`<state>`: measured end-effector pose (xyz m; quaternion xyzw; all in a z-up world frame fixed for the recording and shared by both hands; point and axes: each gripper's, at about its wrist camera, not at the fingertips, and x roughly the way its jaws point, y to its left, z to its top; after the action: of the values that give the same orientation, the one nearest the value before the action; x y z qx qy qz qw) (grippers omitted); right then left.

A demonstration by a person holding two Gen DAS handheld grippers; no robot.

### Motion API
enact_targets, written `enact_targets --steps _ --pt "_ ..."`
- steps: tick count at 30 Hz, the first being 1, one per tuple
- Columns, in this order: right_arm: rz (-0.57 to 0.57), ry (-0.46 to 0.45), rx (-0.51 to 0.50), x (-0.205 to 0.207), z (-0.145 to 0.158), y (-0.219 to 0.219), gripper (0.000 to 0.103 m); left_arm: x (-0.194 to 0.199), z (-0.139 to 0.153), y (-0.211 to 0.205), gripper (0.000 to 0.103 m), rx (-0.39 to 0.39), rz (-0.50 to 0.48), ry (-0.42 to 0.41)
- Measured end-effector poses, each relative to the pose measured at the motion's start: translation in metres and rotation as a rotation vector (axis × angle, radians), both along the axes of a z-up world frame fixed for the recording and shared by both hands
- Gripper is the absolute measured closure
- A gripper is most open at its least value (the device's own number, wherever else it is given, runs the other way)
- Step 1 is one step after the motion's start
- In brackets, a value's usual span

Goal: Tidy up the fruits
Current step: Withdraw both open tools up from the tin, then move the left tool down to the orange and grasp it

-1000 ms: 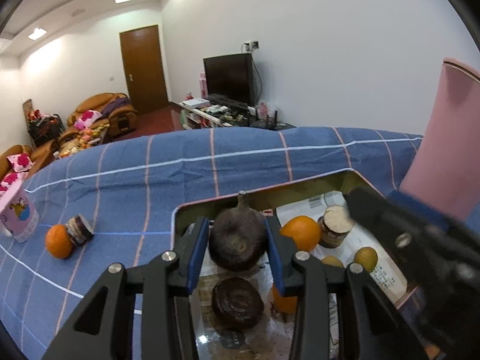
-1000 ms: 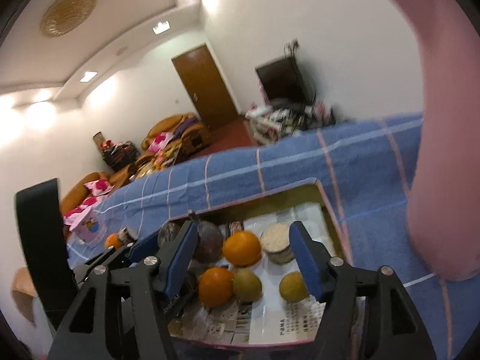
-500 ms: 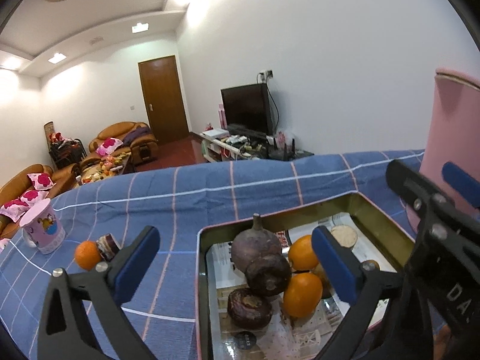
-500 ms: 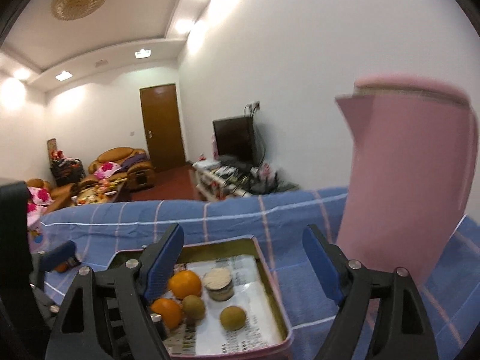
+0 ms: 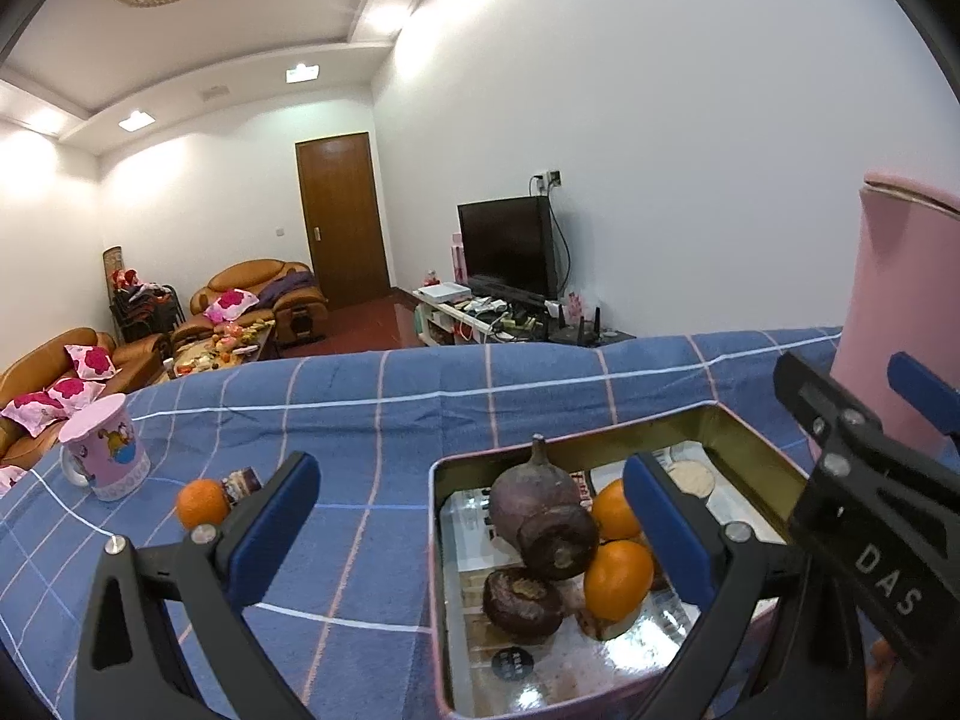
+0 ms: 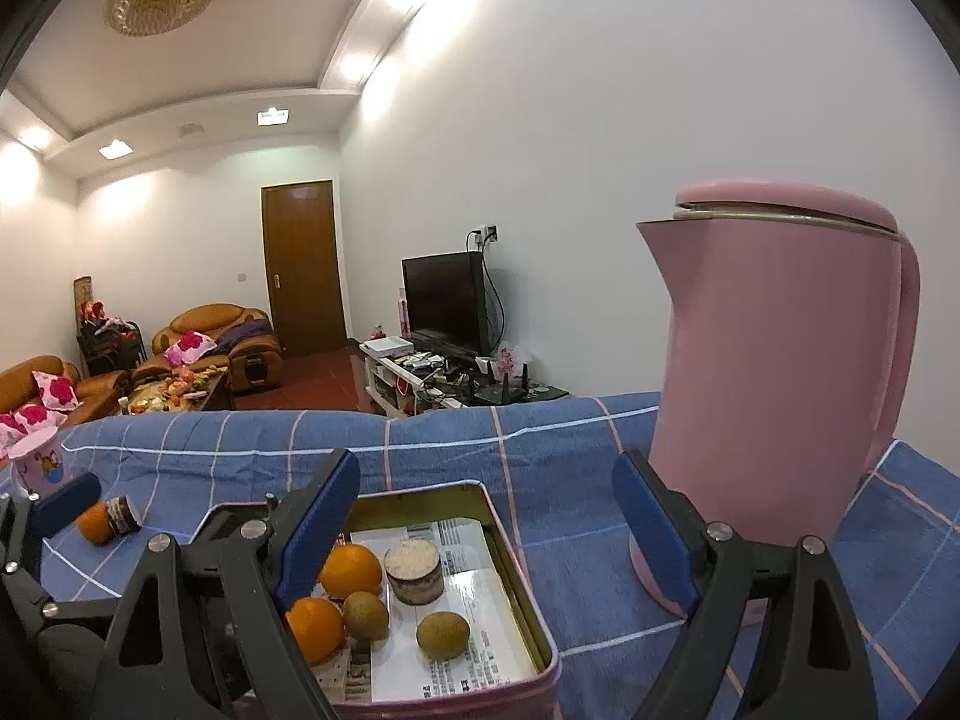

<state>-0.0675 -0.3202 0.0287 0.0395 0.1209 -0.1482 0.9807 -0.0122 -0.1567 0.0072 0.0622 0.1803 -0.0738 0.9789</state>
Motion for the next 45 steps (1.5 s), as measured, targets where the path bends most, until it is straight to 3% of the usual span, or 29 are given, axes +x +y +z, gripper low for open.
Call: enact_targets --steps 6,16,31,45 --pt "-0.038 0.008 -0.010 -0.006 0.000 0.005 0.016 -0.006 0.001 0.016 0.000 -0.023 0.020 -0.010" --pt "-0.066 0.026 0.037 -0.008 -0.002 0.022 0.016 -0.005 0.002 0.043 0.000 0.021 0.050 -0.036" --pt "0.012 0.035 0.030 0.018 -0.004 0.098 0.016 0.010 0.002 0.096 0.000 0.068 0.098 -0.057" --pt "0.077 0.050 0.059 0.060 -0.007 0.160 0.016 0.047 -0.002 0.167 0.000 0.049 0.189 -0.008"
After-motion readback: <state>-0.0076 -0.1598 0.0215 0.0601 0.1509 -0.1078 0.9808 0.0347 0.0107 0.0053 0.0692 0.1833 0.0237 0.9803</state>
